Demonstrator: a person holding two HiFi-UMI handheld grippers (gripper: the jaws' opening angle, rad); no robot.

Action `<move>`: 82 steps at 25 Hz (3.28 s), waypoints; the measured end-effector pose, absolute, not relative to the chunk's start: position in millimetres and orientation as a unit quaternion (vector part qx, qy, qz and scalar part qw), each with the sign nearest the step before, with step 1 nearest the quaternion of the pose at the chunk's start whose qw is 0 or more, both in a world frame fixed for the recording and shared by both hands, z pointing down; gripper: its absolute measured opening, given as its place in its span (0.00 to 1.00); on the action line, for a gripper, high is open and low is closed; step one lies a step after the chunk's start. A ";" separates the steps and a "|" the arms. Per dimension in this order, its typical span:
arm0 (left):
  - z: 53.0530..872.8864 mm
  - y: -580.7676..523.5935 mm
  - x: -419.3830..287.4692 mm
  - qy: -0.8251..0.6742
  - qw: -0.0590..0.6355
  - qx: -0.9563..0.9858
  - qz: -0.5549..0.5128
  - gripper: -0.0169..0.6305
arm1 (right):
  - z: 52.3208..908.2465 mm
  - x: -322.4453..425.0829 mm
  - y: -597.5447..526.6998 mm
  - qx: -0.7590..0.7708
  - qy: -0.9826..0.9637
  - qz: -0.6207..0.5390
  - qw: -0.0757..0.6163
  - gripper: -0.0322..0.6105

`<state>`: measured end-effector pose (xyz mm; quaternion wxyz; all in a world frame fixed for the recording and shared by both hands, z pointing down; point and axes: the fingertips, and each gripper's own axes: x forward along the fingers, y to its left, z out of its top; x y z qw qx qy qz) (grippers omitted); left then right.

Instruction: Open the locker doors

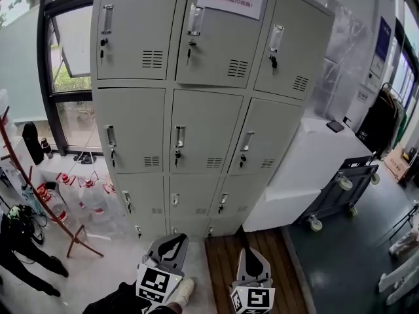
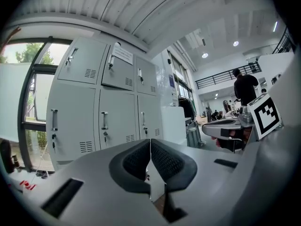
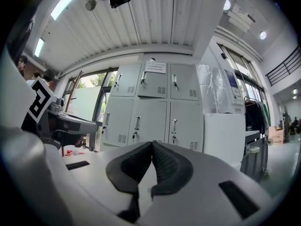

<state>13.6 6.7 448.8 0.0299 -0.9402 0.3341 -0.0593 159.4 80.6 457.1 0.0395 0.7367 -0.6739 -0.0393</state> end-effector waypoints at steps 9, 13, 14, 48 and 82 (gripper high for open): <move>440.3 -88.4 70.7 0.329 0.022 -0.942 -0.065 0.07 | 446.2 212.6 -13.8 0.740 -0.670 -0.033 0.045 0.07; 441.6 -129.4 94.3 0.327 0.020 -0.942 -0.070 0.07 | 446.4 235.1 -56.8 0.741 -0.669 -0.034 0.046 0.07; 442.1 -138.8 99.8 0.327 0.019 -0.942 -0.071 0.07 | 446.8 239.4 -67.3 0.740 -0.670 -0.034 0.048 0.07; 438.2 -318.1 176.6 0.333 0.042 -0.941 -0.049 0.07 | 408.1 339.0 -311.8 0.727 -0.685 -0.047 0.019 0.38; 435.7 -312.7 171.2 0.340 0.038 -0.939 -0.038 0.07 | 417.6 339.6 -325.3 0.727 -0.681 -0.050 0.069 0.26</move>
